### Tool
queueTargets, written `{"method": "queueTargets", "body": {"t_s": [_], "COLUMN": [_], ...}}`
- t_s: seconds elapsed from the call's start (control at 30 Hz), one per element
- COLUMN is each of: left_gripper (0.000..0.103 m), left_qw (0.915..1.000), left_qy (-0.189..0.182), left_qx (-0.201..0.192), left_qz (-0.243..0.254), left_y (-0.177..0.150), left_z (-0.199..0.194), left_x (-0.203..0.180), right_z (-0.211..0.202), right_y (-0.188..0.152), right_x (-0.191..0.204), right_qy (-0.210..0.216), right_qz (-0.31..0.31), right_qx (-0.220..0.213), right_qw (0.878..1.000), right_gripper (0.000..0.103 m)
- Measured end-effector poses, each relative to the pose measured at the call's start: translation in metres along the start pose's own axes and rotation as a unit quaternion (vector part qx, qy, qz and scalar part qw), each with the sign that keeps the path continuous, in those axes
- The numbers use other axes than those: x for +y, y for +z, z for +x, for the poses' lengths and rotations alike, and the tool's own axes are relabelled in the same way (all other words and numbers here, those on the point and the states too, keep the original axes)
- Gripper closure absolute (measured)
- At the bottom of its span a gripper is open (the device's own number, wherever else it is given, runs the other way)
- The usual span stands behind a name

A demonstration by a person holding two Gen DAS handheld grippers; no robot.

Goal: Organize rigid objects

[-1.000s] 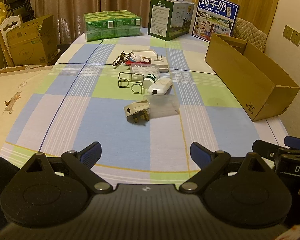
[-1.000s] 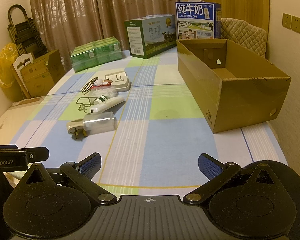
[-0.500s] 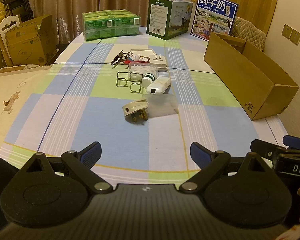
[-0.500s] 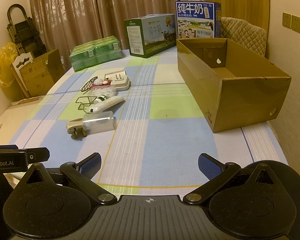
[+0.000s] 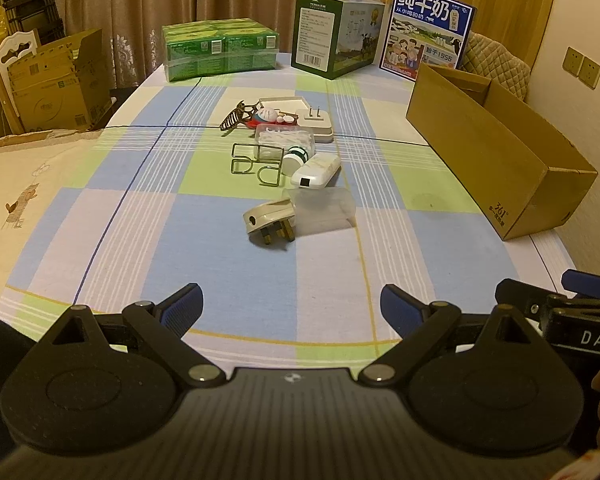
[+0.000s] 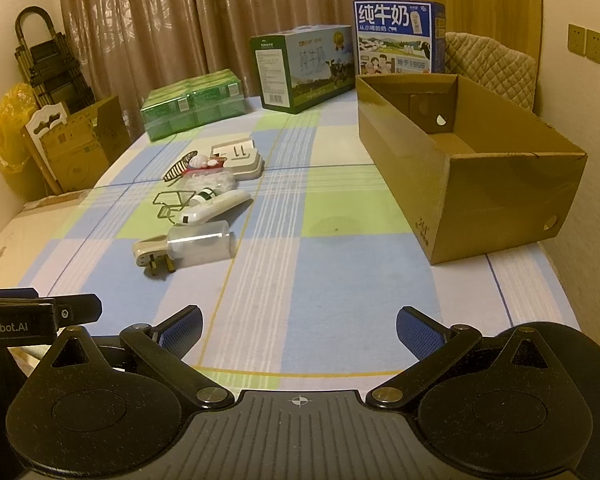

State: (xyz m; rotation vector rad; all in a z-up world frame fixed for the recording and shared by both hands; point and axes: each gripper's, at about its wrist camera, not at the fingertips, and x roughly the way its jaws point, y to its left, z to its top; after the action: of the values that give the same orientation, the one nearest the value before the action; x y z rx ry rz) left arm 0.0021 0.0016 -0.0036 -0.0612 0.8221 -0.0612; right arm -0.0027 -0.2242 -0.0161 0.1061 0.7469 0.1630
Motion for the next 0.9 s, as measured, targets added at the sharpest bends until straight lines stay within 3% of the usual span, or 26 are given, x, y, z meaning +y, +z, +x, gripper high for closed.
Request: {"method": "queueTargets", "body": {"t_s": [0.4, 0.7, 0.9], "left_gripper": [0.009, 0.011, 0.011], "left_qw": [0.9999, 0.9979, 0.9947], "left_qy": [-0.011, -0.012, -0.022], "left_qx": [0.000, -0.018, -0.006], "left_qz": [0.012, 0.061, 0.100], "left_y": [0.010, 0.044, 0.062], "left_z": [0.005, 0.023, 0.051], "left_x": [0.003, 0.027, 0.044], "right_z": [0.010, 0.034, 0.066], "right_y": [0.008, 0.027, 0.041], "right_x": [0.006, 0.015, 0.023], "right_qy": [0.011, 0.026, 0.048], "right_qz": [0.000, -0.043, -0.064], "right_qx": [0.006, 0.001, 0.003], "right_qw": [1.000, 0.999, 0.997], "right_gripper": [0.002, 0.002, 0.002]}}
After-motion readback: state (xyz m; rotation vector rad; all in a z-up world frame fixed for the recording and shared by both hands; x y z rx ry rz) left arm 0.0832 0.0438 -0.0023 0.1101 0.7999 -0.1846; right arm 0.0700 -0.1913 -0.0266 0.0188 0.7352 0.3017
